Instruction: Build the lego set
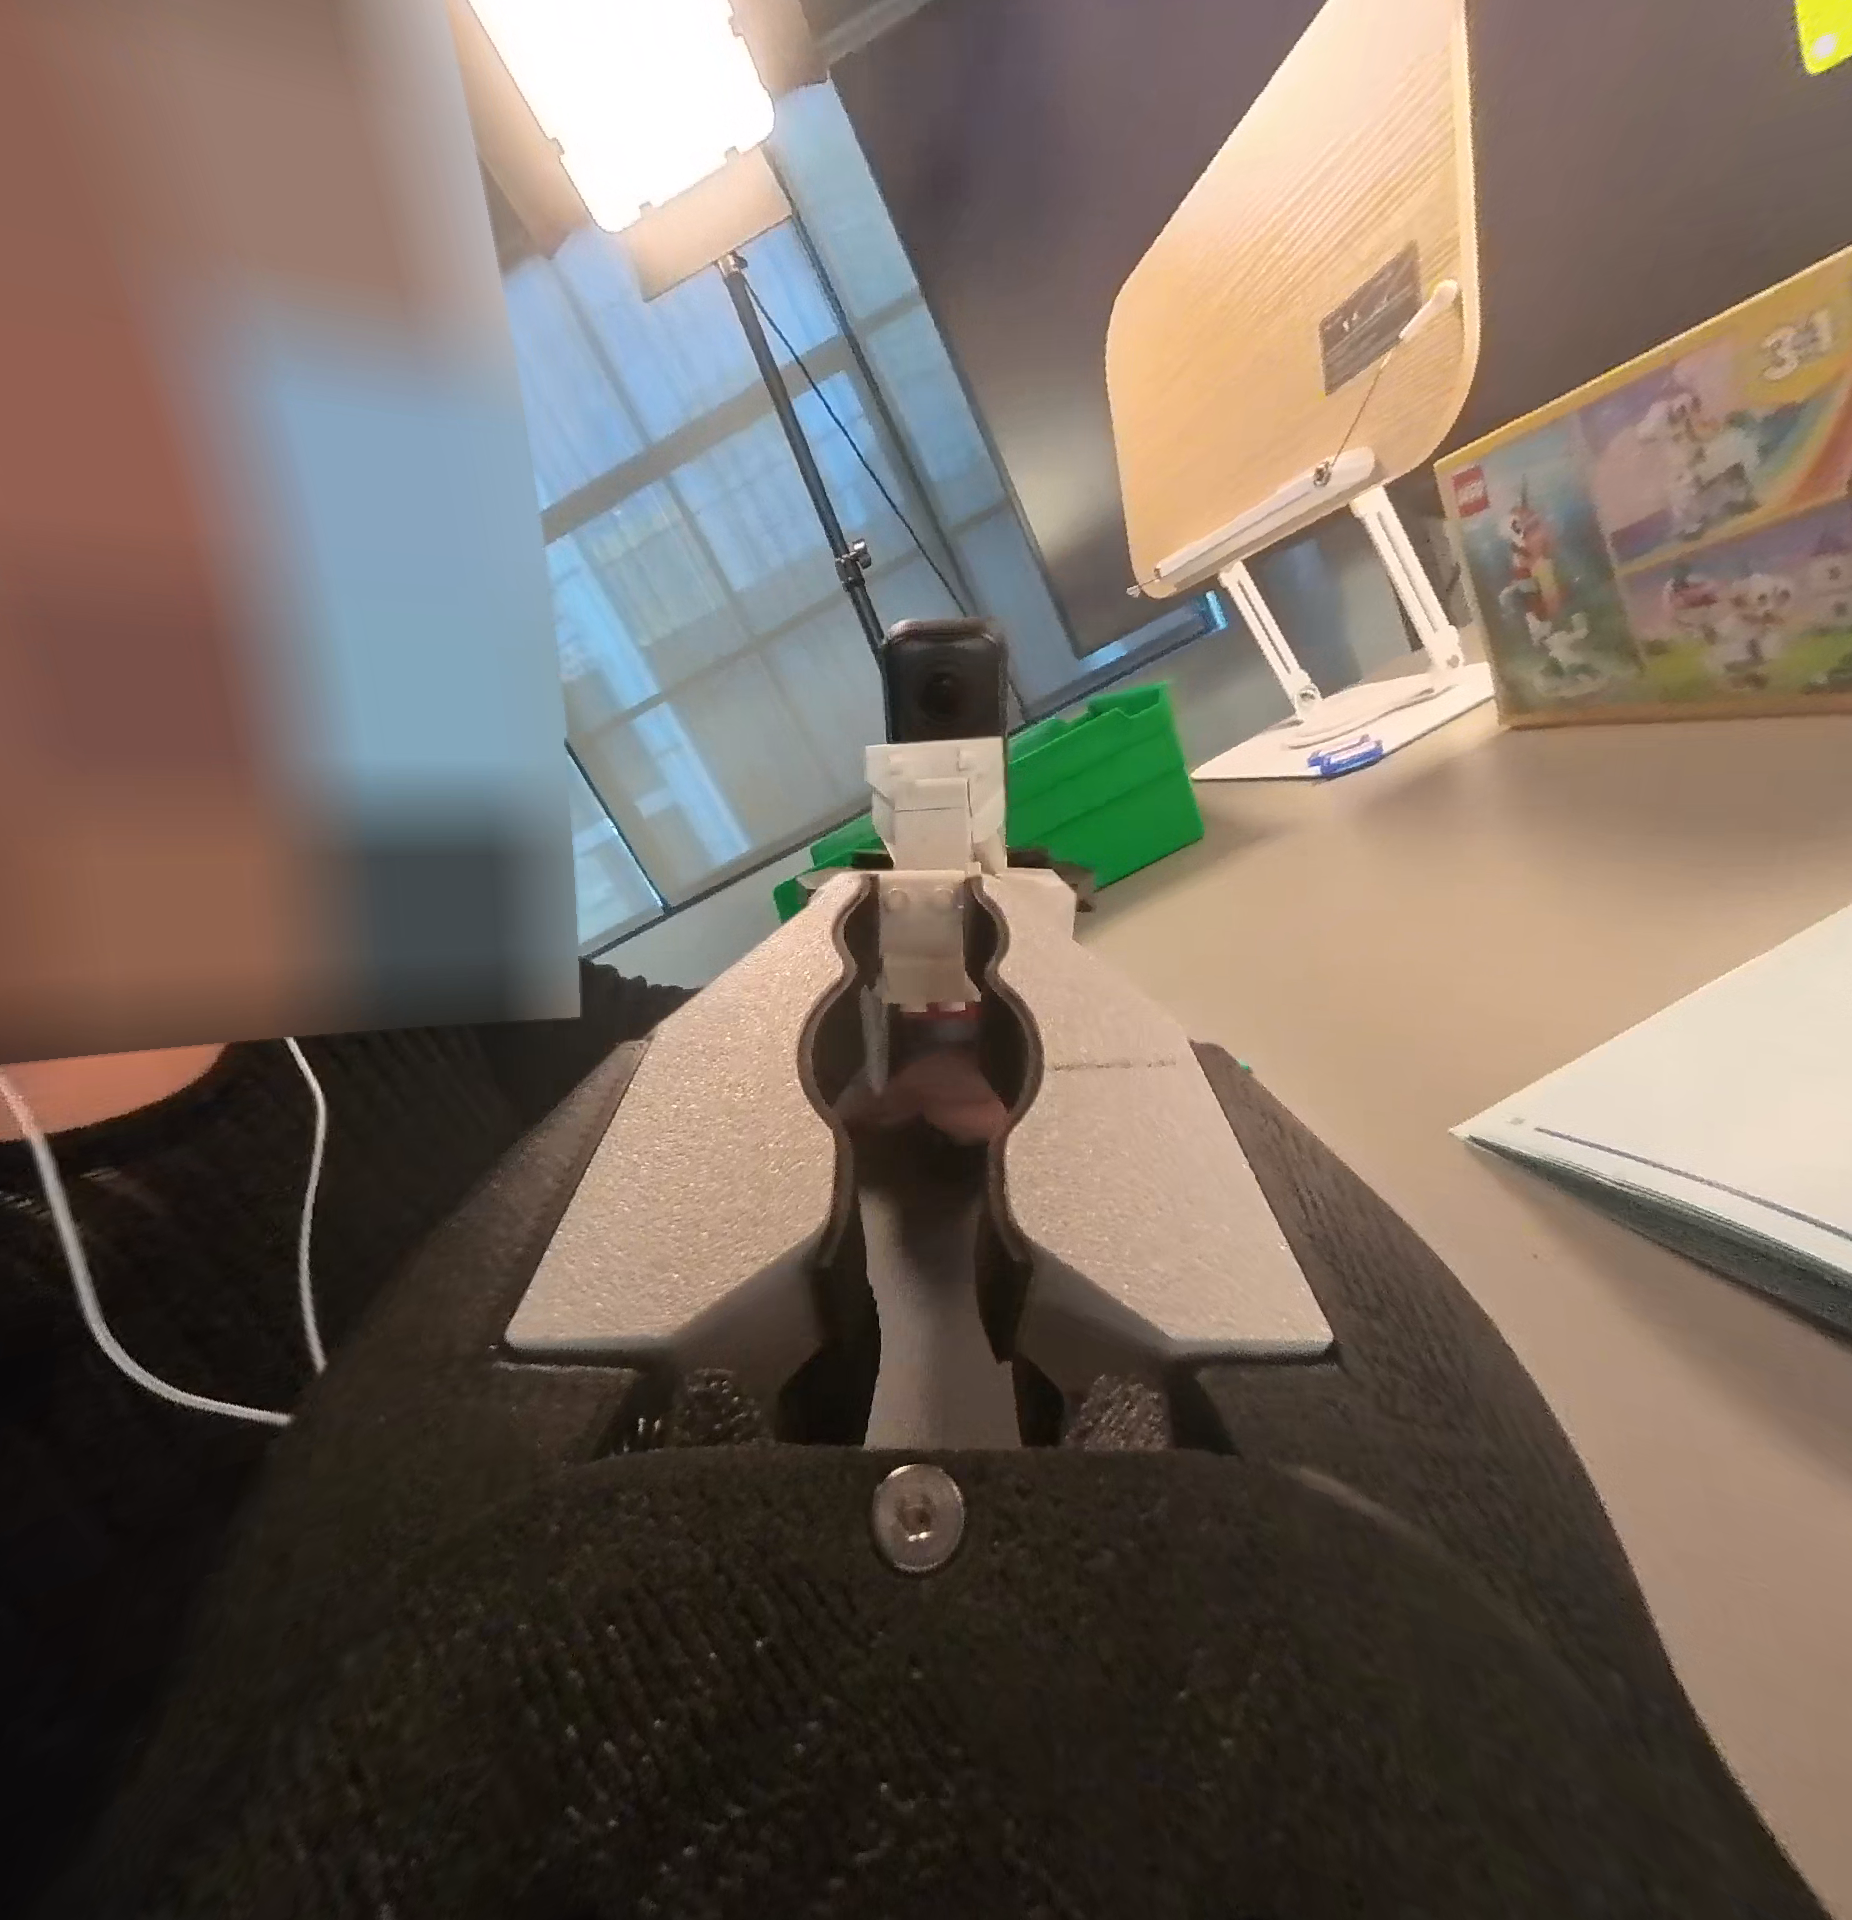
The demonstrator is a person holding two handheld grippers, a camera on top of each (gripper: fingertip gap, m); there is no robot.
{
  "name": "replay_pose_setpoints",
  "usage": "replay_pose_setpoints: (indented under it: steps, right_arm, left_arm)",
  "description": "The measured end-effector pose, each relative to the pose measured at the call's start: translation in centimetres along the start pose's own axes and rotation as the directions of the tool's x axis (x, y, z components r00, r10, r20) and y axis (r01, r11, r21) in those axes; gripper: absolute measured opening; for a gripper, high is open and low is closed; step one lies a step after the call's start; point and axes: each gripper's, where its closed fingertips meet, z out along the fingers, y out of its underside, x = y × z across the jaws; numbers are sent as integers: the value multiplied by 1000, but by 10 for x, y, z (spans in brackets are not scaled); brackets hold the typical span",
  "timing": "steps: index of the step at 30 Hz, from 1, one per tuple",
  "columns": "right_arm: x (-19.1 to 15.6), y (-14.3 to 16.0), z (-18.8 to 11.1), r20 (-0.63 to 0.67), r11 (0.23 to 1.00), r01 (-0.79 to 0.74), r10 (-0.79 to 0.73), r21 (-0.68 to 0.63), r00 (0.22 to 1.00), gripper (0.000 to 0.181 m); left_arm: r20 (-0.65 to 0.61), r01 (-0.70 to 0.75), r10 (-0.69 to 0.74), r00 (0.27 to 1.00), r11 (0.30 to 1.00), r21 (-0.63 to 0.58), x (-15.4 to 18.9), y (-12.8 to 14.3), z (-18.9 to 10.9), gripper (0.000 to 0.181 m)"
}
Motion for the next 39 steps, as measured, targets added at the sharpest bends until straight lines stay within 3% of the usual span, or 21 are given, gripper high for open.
replay_pose_setpoints:
  steps: [5, 10, 14, 19, 25, 30, 39]
  right_arm:
    - [3, 1, 0, -53, 998, 67, -67, -7, 996, 15]
    - [3, 0, 2, -27, 1000, -17, 17, 20, 999, 15]
    - [5, 3, 1, -63, 999, 36, -36, -10, 997, 15]
    - [2, 4, 0, -4, 997, -81, 81, -17, 997, 15]
    - [4, 4, 2, -64, 1000, 22, -23, -8, 998, 15]
    - [2, 4, 2, -15, 998, -64, 64, -4, 998, 15]
    - [-7, -1, 3, 0, 998, 62, -62, -28, 998, 15]
  left_arm:
    - [17, 10, -10, 1000, 1000, -3, -3, 1, 0, 21]
    - [10, 19, -20, 1000, 1000, 11, -3, -1, 0, 21]
    - [22, 23, -23, 999, 1000, -4, -5, 1, 0, 21]
    - [25, -9, 10, 1000, 1000, -26, -2, 3, 0, 21]
    - [24, 21, -21, 1000, 1000, -9, -4, 1, 0, 21]
    - [25, 0, 0, 1000, 1000, -10, -2, 1, 1, 21]
    - [4, -30, 30, 1000, 1000, -3, 5, -2, 1, 23]
